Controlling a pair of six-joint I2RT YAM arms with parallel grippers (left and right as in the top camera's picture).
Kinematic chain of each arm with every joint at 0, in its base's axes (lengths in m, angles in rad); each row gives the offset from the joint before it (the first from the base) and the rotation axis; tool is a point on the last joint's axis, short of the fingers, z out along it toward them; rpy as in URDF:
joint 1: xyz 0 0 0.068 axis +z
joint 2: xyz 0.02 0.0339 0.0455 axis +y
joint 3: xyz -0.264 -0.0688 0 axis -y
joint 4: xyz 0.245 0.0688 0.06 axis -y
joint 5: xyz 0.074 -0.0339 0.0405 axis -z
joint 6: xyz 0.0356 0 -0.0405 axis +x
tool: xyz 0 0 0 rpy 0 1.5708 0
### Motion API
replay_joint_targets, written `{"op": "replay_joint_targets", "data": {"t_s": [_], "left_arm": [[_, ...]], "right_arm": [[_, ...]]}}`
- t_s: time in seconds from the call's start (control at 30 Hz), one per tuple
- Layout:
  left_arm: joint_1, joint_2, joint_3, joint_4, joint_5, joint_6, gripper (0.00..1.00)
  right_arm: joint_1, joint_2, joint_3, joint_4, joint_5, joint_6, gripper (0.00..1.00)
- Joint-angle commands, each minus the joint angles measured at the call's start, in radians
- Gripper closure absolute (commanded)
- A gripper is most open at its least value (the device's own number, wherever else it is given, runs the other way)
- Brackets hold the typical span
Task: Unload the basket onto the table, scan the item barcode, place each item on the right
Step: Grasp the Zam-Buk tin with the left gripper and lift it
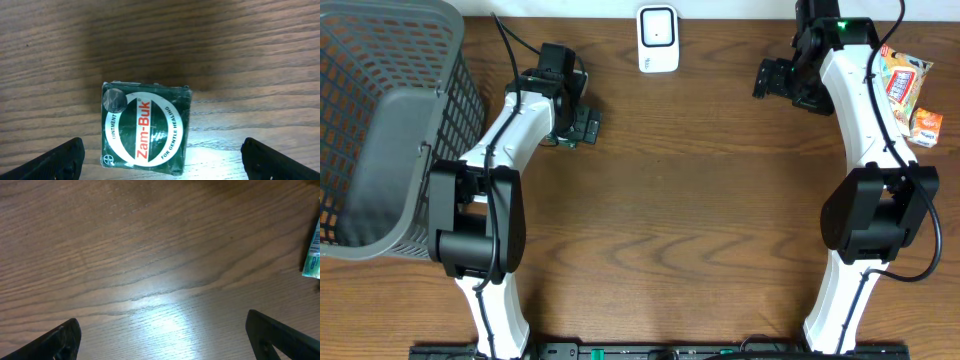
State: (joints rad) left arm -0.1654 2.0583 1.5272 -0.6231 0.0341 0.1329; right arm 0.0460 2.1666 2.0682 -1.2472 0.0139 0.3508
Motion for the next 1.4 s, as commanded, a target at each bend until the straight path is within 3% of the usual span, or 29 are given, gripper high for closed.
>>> {"op": "replay_joint_targets", "data": {"t_s": [0.0,0.83,1.17,1.37], "left_arm": [[0.002,0.032,-0.003,-0.003,-0.016,0.016,0.02],[0.027,0.053,-0.023,0.041,-0.084,0.012,0.01],[0.034,0.081,-0.026,0.072,0.038,0.012,0.02],[0.021,0.081,-0.026,0.053,0.038,0.012,0.04]], "right_arm": [[-0.002,0.012,-0.002,-0.002,-0.006,-0.011,0.01],[-0.002,0.012,-0.002,-0.002,-0.006,-0.011,0.01],[0.000,0.012,-0.002,-0.002,-0.006,-0.011,0.01],[0.000,0.012,-0.002,-0.002,-0.006,-0.011,0.01]]}}
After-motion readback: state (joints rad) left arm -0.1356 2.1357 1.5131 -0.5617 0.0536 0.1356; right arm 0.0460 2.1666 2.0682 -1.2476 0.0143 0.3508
